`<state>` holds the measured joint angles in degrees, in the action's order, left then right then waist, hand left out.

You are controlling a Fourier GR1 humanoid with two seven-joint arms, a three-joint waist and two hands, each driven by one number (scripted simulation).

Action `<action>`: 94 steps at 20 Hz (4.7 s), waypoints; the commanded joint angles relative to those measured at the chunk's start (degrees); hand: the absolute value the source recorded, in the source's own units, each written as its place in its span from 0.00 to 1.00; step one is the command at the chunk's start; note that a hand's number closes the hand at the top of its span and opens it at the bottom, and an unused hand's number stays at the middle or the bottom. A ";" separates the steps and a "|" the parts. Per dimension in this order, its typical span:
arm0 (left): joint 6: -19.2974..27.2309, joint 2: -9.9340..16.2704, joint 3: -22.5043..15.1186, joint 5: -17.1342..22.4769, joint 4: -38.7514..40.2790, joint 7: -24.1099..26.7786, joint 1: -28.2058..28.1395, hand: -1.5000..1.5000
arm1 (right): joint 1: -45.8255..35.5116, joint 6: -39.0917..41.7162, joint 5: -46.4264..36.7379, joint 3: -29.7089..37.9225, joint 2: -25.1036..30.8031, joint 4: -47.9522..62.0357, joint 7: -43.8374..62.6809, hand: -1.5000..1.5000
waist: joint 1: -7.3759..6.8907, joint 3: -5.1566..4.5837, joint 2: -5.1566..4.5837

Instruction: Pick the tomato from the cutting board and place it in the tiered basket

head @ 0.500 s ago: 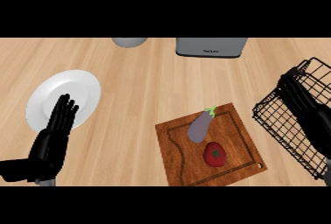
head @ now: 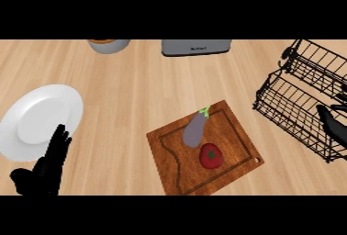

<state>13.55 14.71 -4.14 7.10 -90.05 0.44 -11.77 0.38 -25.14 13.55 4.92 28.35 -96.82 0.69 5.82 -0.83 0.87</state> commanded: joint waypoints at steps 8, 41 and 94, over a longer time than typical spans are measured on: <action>2.31 -2.81 -2.98 -4.25 7.78 -1.46 3.72 0.50 | 26.24 -27.06 -18.09 -11.95 -18.37 -24.72 -0.13 0.00 | -3.00 0.53 -0.65; 2.65 -6.83 -7.95 -7.82 9.72 -3.20 9.14 0.50 | 23.50 21.35 -83.63 -34.90 -19.00 -27.65 76.83 0.00 | -9.10 0.43 -1.85; -2.13 -4.07 -1.57 -4.89 10.57 -2.14 7.89 0.50 | -7.20 19.35 -64.95 -32.99 -28.29 11.59 83.49 1.00 | -6.38 0.83 -0.90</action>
<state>13.07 9.48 -7.16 1.02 -79.87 -1.69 -3.60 -4.61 0.22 -52.39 -24.02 1.46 -88.07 71.35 -0.29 -0.41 0.29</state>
